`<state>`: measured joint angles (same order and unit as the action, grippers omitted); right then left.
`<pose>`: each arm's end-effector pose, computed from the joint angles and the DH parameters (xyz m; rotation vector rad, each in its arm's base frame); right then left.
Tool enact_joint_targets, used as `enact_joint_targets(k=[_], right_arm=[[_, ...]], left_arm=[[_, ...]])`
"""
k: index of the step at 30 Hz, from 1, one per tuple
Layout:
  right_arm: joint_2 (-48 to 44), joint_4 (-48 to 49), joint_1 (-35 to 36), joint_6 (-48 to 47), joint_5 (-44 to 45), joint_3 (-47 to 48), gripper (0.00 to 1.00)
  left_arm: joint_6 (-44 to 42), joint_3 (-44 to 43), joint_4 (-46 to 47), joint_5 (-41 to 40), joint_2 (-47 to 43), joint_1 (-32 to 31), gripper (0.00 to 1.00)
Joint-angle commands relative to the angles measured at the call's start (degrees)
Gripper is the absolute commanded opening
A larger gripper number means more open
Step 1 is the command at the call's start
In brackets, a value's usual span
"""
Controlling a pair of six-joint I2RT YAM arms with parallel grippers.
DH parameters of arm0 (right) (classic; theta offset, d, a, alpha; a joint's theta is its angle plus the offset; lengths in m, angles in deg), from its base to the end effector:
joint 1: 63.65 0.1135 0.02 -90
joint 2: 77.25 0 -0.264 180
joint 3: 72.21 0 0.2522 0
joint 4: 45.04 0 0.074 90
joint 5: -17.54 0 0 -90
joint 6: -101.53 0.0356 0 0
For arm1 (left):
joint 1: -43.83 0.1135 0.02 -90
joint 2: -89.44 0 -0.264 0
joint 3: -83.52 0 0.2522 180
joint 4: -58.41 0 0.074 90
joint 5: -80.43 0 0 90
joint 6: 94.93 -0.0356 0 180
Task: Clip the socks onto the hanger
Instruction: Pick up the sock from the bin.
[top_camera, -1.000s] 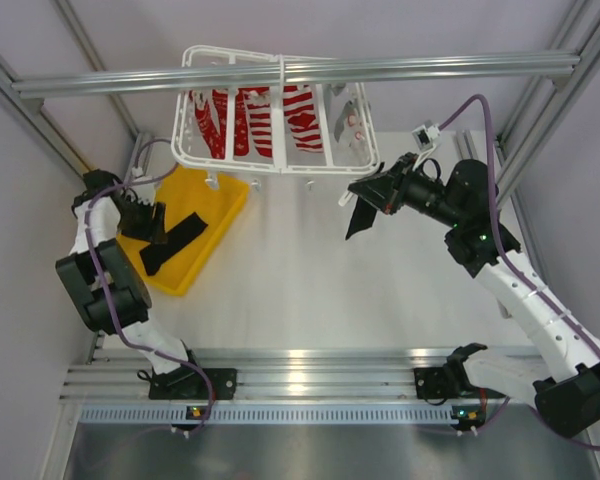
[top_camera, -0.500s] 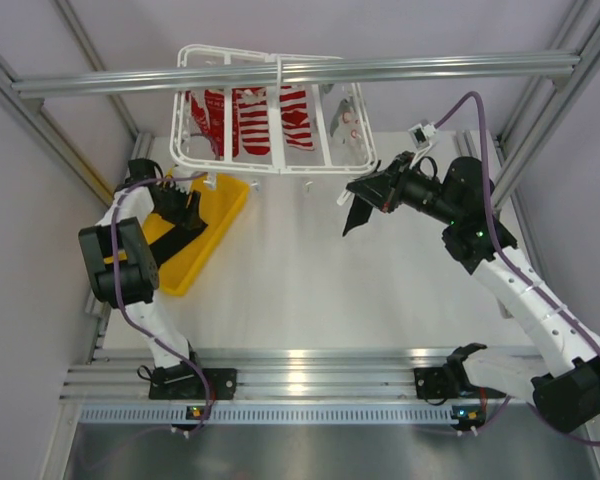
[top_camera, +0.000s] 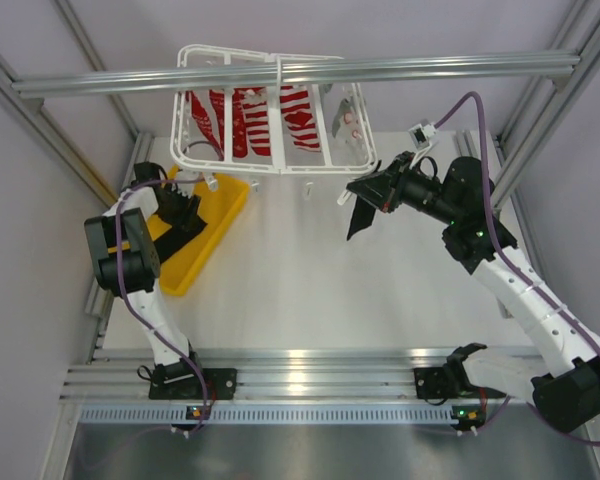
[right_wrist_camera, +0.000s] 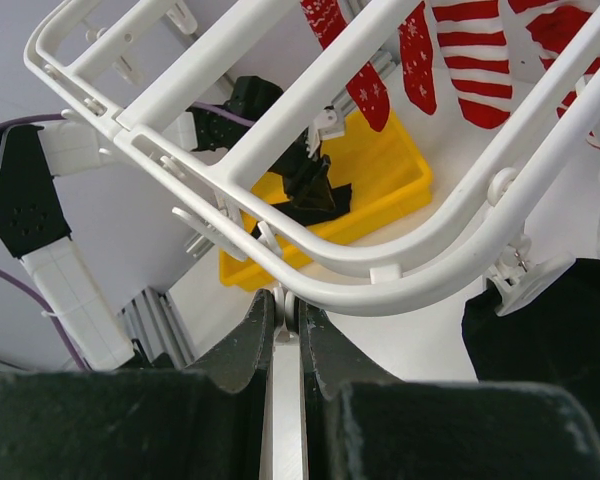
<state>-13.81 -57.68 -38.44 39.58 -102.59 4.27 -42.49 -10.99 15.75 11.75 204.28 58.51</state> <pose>0.2208 0.1237 0.4073 -0.3998 1.6345 1.1238 0.4058 0.0929 0.1700 0.6201 2.4817 -0.1617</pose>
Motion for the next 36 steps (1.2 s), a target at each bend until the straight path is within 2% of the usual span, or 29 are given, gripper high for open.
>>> enact_joint_targets(k=[1, 5, 7, 8, 10, 11, 14, 17, 19, 28, 32, 36], right_arm=[[0.19, 0.02, -0.87, -0.81, -0.72, 2.5, 0.0], [-0.25, -0.42, -0.95, -1.24, -0.63, 2.58, 0.0], [-0.25, -0.42, -1.04, -1.25, -0.63, 2.58, 0.0], [-0.16, -0.42, -0.96, -1.25, -0.72, 2.58, 0.0], [-0.25, -0.42, -0.87, -1.25, -0.72, 2.5, 0.0], [-0.25, -0.42, -1.04, -1.33, -0.63, 2.58, 0.0], [-0.25, -0.42, -1.04, -1.42, -0.72, 2.5, 0.0], [-0.34, -0.6, -1.13, -1.6, -0.63, 2.58, 0.0], [-0.68, -0.86, -1.22, -2.03, -0.72, 2.76, 0.0], [-1.04, -0.95, -1.48, -2.12, -0.28, 2.85, 0.0], [-1.3, -0.86, -1.57, -2.21, -0.1, 3.2, 0.0], [-1.04, -0.86, -1.66, -2.13, -0.1, 4.16, 0.0]], left_arm=[[-1.73, 1.21, 3.51, -0.14, -0.41, -0.17, 0.58], [-2.34, 1.3, 3.42, 0.56, -0.68, -0.61, 0.57], [-2.86, 1.38, 3.24, 0.91, -0.68, -0.96, 0.53], [-3.13, 1.39, 2.98, 0.65, -0.42, -1.14, 0.45], [-3.48, 1.04, 2.28, 0.56, -0.15, -1.32, 0.37], [-3.57, 0.86, 1.06, 0.65, 0.29, -1.32, 0.2], [-4.19, -0.11, -1.93, 0.48, 0.99, -1.41, 0.0], [-3.05, -0.9, -4.22, 1.87, 0.03, -0.18, 0.0], [-1.65, -0.03, -4.84, 5.72, -1.63, 2.09, 0.0], [-2.34, 11.66, -5.63, 22.25, -22.19, 11.85, 0.0], [-1.46, 14.48, -7.47, 29.73, -32.64, 13.27, 0.0], [-3.3, 18.07, -10.02, 41.65, -41.09, 13.19, 0.0]])
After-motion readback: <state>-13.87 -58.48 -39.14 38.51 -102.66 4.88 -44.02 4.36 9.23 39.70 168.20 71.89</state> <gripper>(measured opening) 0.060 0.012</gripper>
